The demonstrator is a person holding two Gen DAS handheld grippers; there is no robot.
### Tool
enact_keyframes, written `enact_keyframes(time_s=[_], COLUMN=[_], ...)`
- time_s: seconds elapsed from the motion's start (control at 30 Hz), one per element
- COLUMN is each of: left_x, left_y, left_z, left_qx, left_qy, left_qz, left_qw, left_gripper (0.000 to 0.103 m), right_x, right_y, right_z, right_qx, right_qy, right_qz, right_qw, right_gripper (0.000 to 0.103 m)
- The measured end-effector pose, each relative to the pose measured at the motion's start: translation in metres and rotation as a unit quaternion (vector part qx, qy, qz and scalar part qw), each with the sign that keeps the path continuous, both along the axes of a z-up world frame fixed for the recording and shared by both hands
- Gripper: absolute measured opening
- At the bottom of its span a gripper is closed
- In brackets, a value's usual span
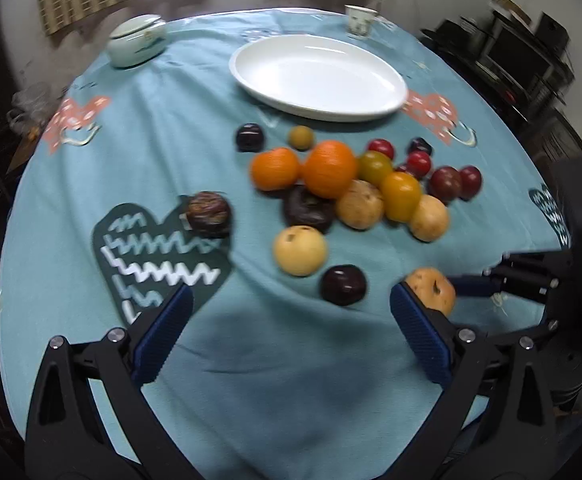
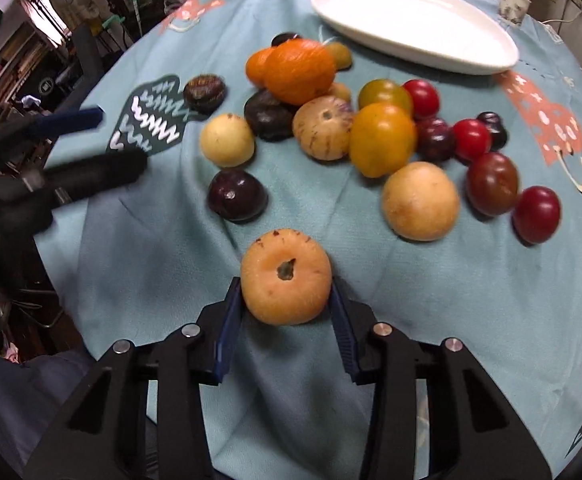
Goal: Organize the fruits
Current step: 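Grasp a dark plum with the left gripper while the right gripper holds the tan pear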
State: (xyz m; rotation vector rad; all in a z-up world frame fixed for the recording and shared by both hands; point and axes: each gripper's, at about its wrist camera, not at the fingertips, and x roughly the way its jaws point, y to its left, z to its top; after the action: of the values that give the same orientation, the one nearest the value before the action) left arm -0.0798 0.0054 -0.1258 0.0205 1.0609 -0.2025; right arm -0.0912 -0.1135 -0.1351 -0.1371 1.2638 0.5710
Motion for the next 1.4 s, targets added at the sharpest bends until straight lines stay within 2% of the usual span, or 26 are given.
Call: enact_keyframes(time_s=[0.13,0.27,0.37,0.5,0.53,0.57,0.6,0.67,0.8,1.07,1.23,1.4], left_x=[0.007,0.019,0.025,0.025,0.026,0.026,0.027,0.028,0.024,0.021,0.033,0.043], left_y=[-0.028,-0.042,-0.046,-0.049,-0.048,-0.048,-0.046,-0.04,-0.04,-0.042,-0.049,-0.056], left_z=[-0.013,-0.031,-0.043,-0.048,-0.048,-0.049,-0.051,-0.052,-0.048,0.005,0.027,0.037], left_qx=[0.007,-0.002,-0.004,0.0,0.001,0.001,-0.004,-0.02,-0.017,-0.011,0.005,0.02], left_qy=[0.012,0.045,0.065,0.065,0.067,0.069,0.078,0.09,0.088,0.032,0.023,0.02], left_qz=[-0.028,-0.03,-0.016,0.001,0.007,0.011,0.012,0.021,0.02,0.013,0.002,-0.008], left_qw=[0.9995,0.9985,0.9978,0.9979,0.9978,0.9976,0.9969,0.9955,0.9958,0.9993,0.9997,0.9996], left_gripper=[0.098,0.078,0.076,0.074,0.071,0.057,0.037,0.036,0.035,0.036,0.036,0.036], right_x=[0.003,0.002,0.001,0.003,0.002,0.002,0.003,0.005,0.008,0.019,0.018,0.018], right_y=[-0.022,-0.037,-0.045,-0.049,-0.051,-0.051,-0.05,-0.047,-0.043,-0.038,-0.032,-0.031], right_z=[0.005,0.01,0.011,0.007,0.006,0.005,0.004,0.004,0.005,0.015,0.02,0.024], right_qx=[-0.008,-0.006,-0.006,-0.007,-0.007,-0.007,-0.005,-0.005,0.0,0.017,0.035,0.046], right_qy=[-0.008,-0.009,-0.008,-0.005,-0.003,-0.002,-0.001,0.0,-0.002,-0.016,-0.019,-0.022], right_qz=[-0.025,-0.038,-0.04,-0.038,-0.036,-0.034,-0.031,-0.026,-0.013,0.002,0.009,-0.001], right_qw=[1.0,0.999,0.999,0.999,0.999,0.999,0.999,1.0,1.0,1.0,0.999,0.999], right_gripper=[0.043,0.043,0.043,0.043,0.043,0.043,0.043,0.043,0.043,0.043,0.043,0.043])
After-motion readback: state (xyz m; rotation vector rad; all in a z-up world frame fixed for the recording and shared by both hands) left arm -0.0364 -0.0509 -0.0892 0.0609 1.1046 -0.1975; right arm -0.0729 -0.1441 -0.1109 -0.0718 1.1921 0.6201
